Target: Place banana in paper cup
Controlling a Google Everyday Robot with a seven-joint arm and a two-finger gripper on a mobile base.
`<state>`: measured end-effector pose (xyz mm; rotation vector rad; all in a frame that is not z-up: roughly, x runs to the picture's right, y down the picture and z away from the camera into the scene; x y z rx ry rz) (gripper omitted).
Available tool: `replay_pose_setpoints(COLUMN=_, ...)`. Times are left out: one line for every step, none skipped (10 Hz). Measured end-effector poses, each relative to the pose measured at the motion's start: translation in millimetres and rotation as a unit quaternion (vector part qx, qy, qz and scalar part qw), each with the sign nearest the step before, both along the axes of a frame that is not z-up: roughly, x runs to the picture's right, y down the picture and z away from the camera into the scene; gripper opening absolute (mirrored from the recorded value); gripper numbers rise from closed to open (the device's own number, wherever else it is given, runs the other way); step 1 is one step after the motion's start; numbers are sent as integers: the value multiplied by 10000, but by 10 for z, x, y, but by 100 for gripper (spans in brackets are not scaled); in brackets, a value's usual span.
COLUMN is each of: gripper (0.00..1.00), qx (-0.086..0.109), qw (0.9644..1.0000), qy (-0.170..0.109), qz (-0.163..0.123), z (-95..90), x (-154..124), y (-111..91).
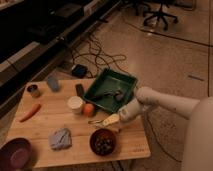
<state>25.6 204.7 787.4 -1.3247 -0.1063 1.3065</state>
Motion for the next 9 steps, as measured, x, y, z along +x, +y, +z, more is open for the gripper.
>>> replay_pose_setpoints(gripper=80, qx=-71, qw=9999, qy=83, qz=-74, z=-9, x=-27, y=2)
replay_pose_setpoints(gripper=80, qx=-146, qw=9997, qy=158, qz=-149, z=-16, x=-53, y=7)
replay_pose_setpoints(gripper=80, qx=-224, qw=9993, qy=222, qz=-212, z=-14, x=-57, y=19)
replay_pose_setpoints(gripper=80, qx=-301, qw=9989, qy=264, qz=-248, z=-3, x=-48, y=38)
replay_pose_setpoints(gripper=80, qx=-390, qw=9984, qy=308, qz=-265, z=25, x=-30, y=80)
replay_pose_setpoints(gripper=80, qx=-475, qw=9980, qy=328, qz=-246, z=59, x=-24, y=125)
replay_pose_setpoints(gripper=80, qx=-554, qw=9977, qy=349, qz=-175, z=85, x=-3, y=159)
replay_pose_setpoints(gripper=80, qx=-607, qw=9974, qy=369, qz=-114, z=93, x=21, y=176)
replay_pose_setpoints(gripper=80, qx=-604, qw=9974, qy=366, qz=-125, z=94, x=20, y=179)
